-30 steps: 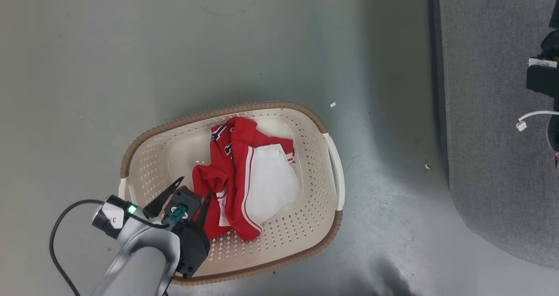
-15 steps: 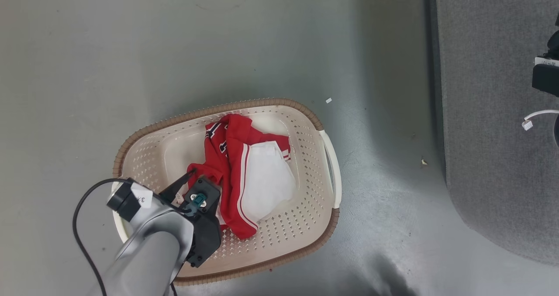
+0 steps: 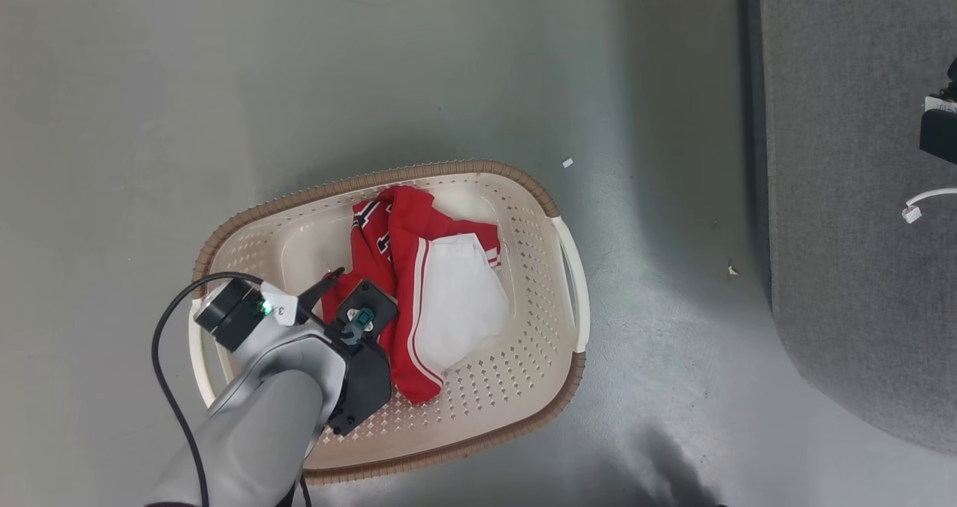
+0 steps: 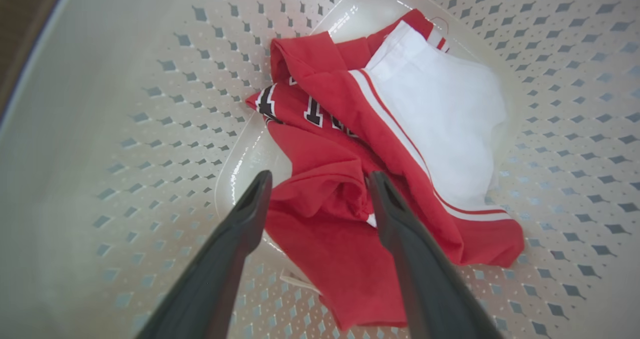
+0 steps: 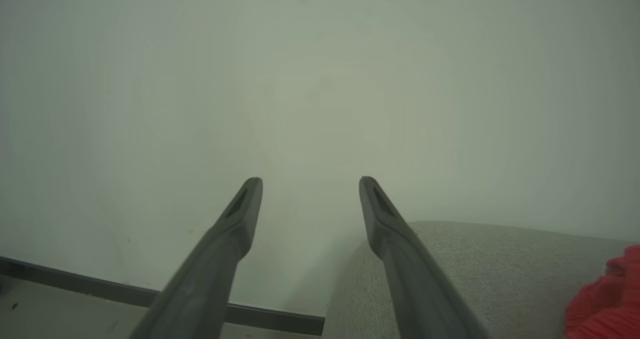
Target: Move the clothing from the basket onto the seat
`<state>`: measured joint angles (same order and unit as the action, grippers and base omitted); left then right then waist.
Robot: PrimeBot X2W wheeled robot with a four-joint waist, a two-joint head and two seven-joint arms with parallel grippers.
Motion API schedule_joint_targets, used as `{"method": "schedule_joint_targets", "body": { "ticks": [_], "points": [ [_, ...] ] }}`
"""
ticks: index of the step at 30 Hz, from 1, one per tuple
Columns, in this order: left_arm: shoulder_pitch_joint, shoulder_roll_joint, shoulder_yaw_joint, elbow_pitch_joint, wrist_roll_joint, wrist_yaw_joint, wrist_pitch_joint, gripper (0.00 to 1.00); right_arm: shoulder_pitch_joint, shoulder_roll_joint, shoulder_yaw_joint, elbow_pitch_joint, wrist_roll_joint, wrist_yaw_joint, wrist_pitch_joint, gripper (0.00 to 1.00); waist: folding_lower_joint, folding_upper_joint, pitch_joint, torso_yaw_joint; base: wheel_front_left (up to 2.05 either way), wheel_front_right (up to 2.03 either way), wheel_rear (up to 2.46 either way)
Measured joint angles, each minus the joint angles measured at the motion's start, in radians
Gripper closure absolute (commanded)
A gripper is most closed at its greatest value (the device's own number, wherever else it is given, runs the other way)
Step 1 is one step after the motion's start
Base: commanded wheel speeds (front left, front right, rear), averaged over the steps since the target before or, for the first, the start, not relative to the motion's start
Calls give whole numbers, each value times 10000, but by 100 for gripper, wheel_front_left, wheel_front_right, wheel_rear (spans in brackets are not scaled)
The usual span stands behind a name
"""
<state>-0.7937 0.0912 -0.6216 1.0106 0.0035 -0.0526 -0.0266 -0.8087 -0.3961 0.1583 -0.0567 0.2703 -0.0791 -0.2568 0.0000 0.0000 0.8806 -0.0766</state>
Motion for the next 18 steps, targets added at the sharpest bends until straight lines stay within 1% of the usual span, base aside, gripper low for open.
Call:
{"method": "schedule_joint_targets", "body": {
  "ticks": [11, 12, 13, 14, 15, 16, 18],
  "points": [
    [-517, -180, -437, 767, 357, 98, 173, 0, 13, 13, 81, -115, -73, 0, -2, 0, 0, 0, 239, -86, 0, 0, 0],
    [-549, -209, -464, 823, 364, 100, 173, 6, 14, 4, 71, -115, -73, 0, -2, 0, 1, 1, 263, -101, 0, 0, 0],
    [-587, -238, -485, 849, 366, 100, 173, 37, 14, 4, 69, -117, -73, 2, -2, 0, 0, 0, 281, -113, 0, 0, 0],
    [-616, -259, -510, 859, 384, 102, 171, 61, 16, 4, 71, -117, -73, 2, -2, 0, 1, 0, 297, -123, 0, 0, 0],
    [-625, -280, -537, 880, 403, 100, 169, 87, 19, 4, 69, -117, -73, 2, -2, 0, 0, 1, 311, -134, 0, 0, 0],
    [-625, -297, -577, 918, 441, 100, 163, 100, 24, 4, 63, -117, -73, 2, -2, 0, 0, 0, 323, -144, 0, 0, 0],
    [-625, -322, -616, 1022, 499, 100, 150, 100, 35, 4, 52, -117, -73, 0, -2, 0, 1, 0, 341, -161, 0, 0, 0]
  ]
}}
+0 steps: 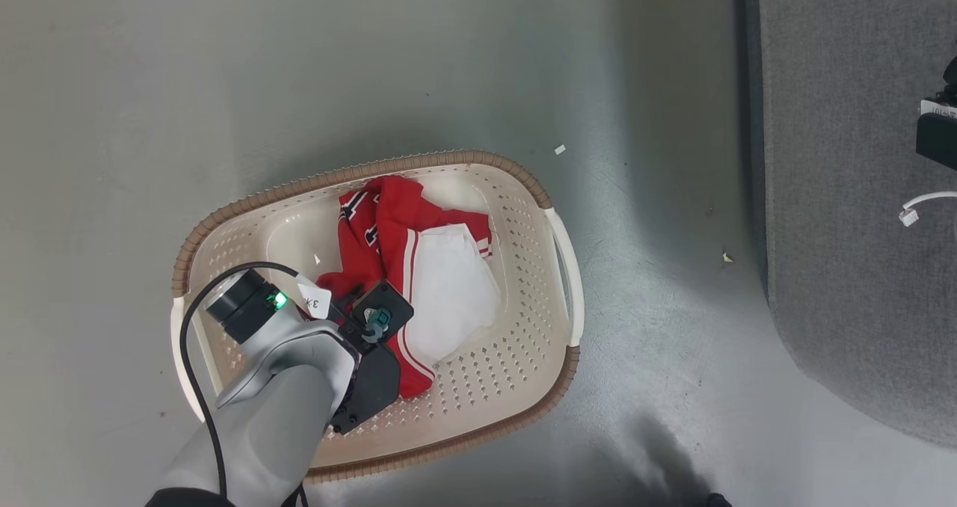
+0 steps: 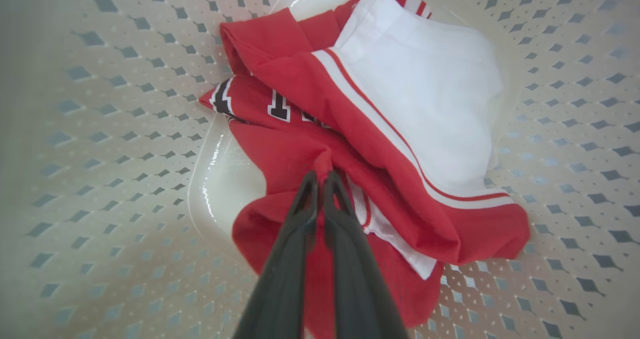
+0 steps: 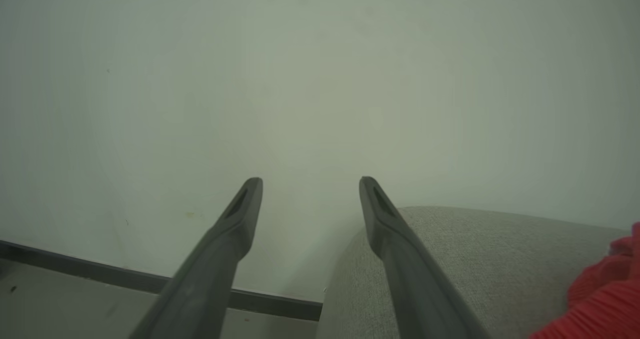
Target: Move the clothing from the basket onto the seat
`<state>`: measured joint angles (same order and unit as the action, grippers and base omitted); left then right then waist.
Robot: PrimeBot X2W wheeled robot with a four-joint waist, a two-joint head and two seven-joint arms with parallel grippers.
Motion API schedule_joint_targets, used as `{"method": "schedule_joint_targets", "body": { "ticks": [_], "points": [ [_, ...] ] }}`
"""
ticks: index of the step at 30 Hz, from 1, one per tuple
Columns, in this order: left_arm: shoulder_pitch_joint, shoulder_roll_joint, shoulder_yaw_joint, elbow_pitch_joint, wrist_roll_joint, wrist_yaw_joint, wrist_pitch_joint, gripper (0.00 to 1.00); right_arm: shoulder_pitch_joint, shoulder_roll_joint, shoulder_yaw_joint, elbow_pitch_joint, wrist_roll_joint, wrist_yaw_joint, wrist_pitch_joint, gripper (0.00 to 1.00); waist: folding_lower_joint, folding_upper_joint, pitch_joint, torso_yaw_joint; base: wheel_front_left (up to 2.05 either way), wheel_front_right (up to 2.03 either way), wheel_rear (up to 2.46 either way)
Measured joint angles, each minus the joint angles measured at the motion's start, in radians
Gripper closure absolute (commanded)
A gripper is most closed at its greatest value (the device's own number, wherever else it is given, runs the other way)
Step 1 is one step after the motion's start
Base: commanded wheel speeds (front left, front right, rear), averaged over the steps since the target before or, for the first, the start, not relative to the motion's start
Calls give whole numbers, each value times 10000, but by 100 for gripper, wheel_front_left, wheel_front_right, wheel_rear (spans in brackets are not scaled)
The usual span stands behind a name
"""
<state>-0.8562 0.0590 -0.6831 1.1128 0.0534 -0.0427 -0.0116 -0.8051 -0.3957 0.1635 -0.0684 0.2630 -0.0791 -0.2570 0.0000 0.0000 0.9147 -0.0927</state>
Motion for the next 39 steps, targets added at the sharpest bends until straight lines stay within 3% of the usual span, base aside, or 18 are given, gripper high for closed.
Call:
{"method": "schedule_joint_targets", "body": {
  "ticks": [18, 23, 39],
  "points": [
    [54, -201, 29, -82, -550, -194, -1576, 100, 667, -98, -270, 895, 4, 0, -2, 0, 0, 0, -670, 507, 0, 0, 0],
    [536, -217, 209, -211, -988, -205, -2104, 100, 1087, -109, -293, 1252, 4, 59, -2, 0, -1, 0, -1260, 737, 0, 0, 0],
    [2243, -215, 297, -1296, -1760, -205, -2380, 100, 2342, 36, -391, 1866, 15, 92, 0, 0, -2, 0, -3277, 1142, 0, 0, 0]
  ]
}}
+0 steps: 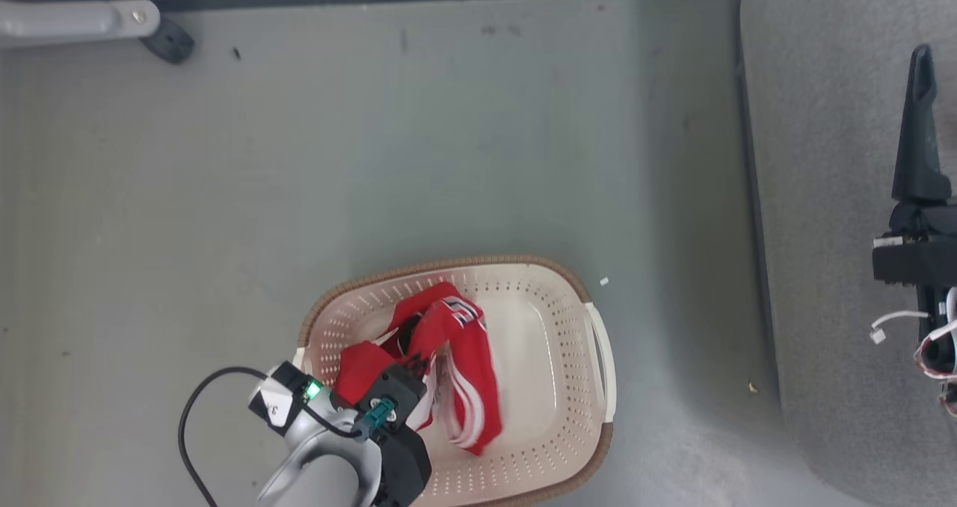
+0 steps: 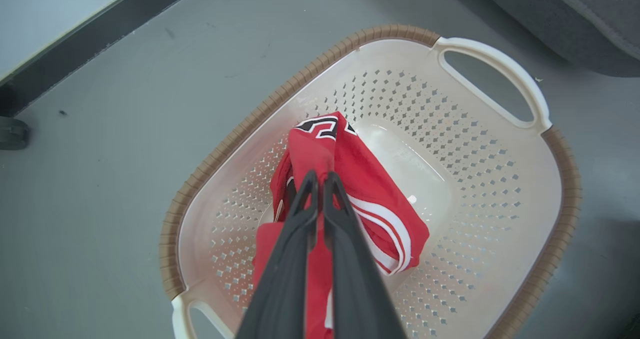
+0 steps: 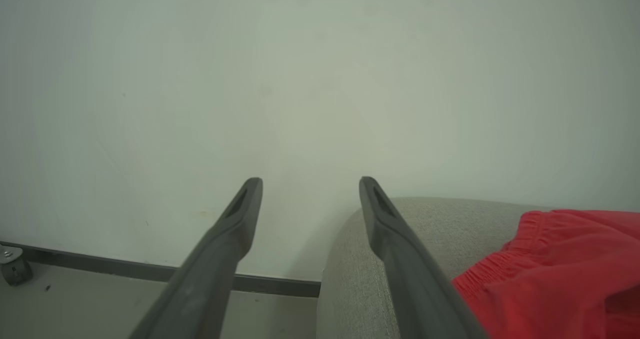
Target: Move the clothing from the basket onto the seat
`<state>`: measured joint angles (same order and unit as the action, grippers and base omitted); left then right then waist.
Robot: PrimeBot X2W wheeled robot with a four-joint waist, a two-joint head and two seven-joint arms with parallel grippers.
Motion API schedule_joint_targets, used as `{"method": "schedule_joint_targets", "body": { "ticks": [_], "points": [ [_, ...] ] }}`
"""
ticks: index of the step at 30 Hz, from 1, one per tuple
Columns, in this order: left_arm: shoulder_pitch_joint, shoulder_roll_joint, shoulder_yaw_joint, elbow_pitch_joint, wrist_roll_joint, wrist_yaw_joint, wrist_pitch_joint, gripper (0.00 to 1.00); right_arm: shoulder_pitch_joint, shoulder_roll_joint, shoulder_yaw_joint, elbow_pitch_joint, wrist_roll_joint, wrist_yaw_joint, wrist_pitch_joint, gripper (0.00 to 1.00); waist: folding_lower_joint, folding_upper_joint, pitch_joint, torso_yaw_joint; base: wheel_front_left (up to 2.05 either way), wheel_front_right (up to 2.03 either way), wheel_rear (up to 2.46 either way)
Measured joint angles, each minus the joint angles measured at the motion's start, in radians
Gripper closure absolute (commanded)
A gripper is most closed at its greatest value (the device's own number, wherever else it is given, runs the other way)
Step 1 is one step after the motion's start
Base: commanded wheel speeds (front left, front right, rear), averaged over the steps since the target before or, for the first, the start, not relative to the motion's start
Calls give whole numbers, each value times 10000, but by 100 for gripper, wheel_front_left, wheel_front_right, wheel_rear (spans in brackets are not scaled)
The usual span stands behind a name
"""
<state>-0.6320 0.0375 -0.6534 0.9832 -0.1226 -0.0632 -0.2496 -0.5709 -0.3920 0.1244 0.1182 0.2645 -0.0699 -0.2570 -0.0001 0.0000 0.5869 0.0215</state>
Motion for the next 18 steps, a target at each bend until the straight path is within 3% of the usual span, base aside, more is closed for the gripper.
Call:
{"method": "schedule_joint_targets", "body": {
  "ticks": [18],
  "points": [
    [1701, 178, 359, -2378, -481, 2, -2, 100, 1368, 374, -151, 431, 92, -8, 0, 0, -1, 0, -2110, 71, 0, 0, 0]
  ]
}}
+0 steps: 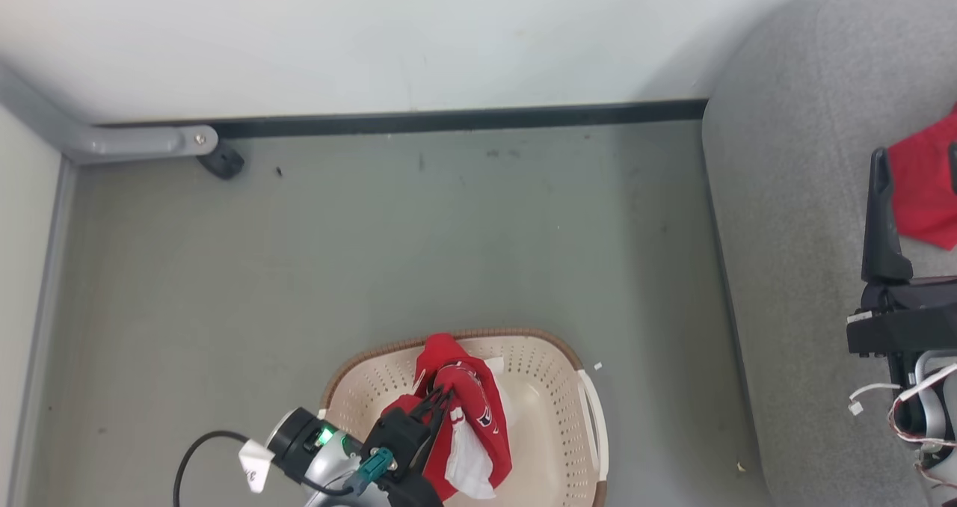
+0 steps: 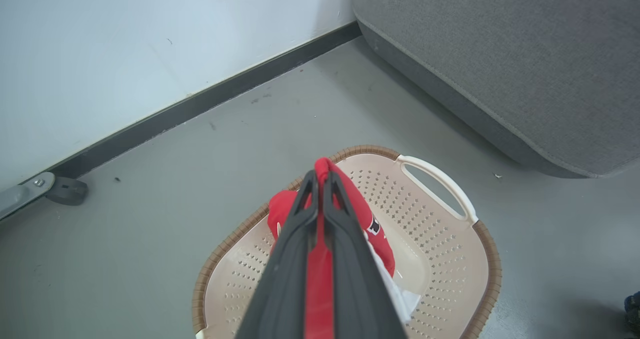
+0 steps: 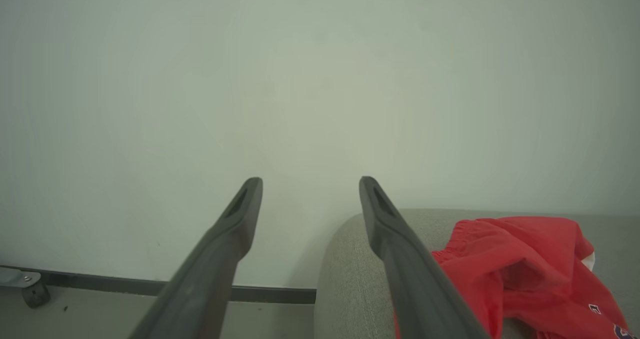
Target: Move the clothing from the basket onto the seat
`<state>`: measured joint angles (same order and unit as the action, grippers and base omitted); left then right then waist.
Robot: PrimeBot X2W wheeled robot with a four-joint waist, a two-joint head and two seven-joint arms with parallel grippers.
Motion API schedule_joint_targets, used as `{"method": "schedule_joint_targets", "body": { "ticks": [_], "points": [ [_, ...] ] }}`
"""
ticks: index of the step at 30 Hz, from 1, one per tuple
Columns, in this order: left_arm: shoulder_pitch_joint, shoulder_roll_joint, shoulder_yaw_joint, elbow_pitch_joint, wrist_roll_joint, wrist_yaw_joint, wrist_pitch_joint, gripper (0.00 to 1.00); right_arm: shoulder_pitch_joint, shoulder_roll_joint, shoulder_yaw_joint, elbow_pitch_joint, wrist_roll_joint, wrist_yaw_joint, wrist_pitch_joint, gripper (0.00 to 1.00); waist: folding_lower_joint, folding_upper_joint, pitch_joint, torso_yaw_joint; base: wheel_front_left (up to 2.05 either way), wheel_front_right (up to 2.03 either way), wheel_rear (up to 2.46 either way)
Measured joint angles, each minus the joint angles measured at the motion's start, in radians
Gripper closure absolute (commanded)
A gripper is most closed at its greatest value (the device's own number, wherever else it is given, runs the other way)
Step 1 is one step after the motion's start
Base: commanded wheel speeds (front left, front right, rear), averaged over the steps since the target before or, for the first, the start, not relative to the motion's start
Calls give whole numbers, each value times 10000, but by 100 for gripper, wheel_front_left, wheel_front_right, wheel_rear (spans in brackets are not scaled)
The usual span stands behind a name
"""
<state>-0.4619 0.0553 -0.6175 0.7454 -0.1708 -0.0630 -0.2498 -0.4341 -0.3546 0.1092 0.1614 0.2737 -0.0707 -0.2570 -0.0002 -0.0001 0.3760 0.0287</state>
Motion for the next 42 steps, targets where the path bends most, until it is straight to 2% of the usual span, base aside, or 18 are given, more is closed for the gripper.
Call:
{"method": "schedule_joint_targets", "body": {
  "ticks": [13, 14, 15, 16, 17, 18, 19, 20, 31, 42],
  "points": [
    [1103, 416, 207, -1768, -102, 123, 0, 100, 651, 142, -61, -165, 4, -10, 0, 0, 1, 0, -1100, -167, 0, 0, 0],
    [1178, 414, 213, -1921, -102, 159, 0, 96, 700, 142, -82, -207, 4, -10, 0, 0, 1, 0, -1148, -188, 0, 0, 0],
    [1248, 414, 209, -2067, -102, 196, 0, 66, 757, 144, -94, -224, 4, -10, 0, 0, 2, 0, -1192, -208, 0, 0, 0],
    [1284, 420, 213, -2192, -102, 199, 0, 52, 798, 150, -100, -224, 4, -10, 2, 0, 1, 0, -1235, -228, 0, 0, 0],
    [1337, 430, 238, -2364, -102, 203, 0, 44, 816, 150, -107, -226, 4, -12, 2, 0, 1, 0, -1273, -246, 0, 0, 0],
    [1401, 445, 263, -2506, -107, 234, -2, 29, 815, 153, -111, -228, 4, -12, 2, 0, 1, 0, -1310, -263, 0, 0, 0],
    [1457, 460, 265, -2627, -107, 278, 0, 7, 817, 161, -115, -238, 4, -12, 2, 0, 1, 0, -1348, -279, 0, 0, 0],
    [1494, 472, 268, -2744, -107, 280, 0, 0, 823, 169, -123, -244, 4, -12, 0, 0, 1, 0, -1383, -294, 0, 0, 0],
    [1985, 575, 384, -3971, -165, 466, -31, 0, 1062, 188, -240, -311, 38, -42, 2, 0, 3, 1, -1638, -390, 0, 0, 0],
    [2617, 1060, 1549, -4826, -773, 959, -31, 0, 1395, 357, -186, -282, 38, -56, 2, 0, 3, 0, -2104, -424, 0, 0, 0]
  ]
}}
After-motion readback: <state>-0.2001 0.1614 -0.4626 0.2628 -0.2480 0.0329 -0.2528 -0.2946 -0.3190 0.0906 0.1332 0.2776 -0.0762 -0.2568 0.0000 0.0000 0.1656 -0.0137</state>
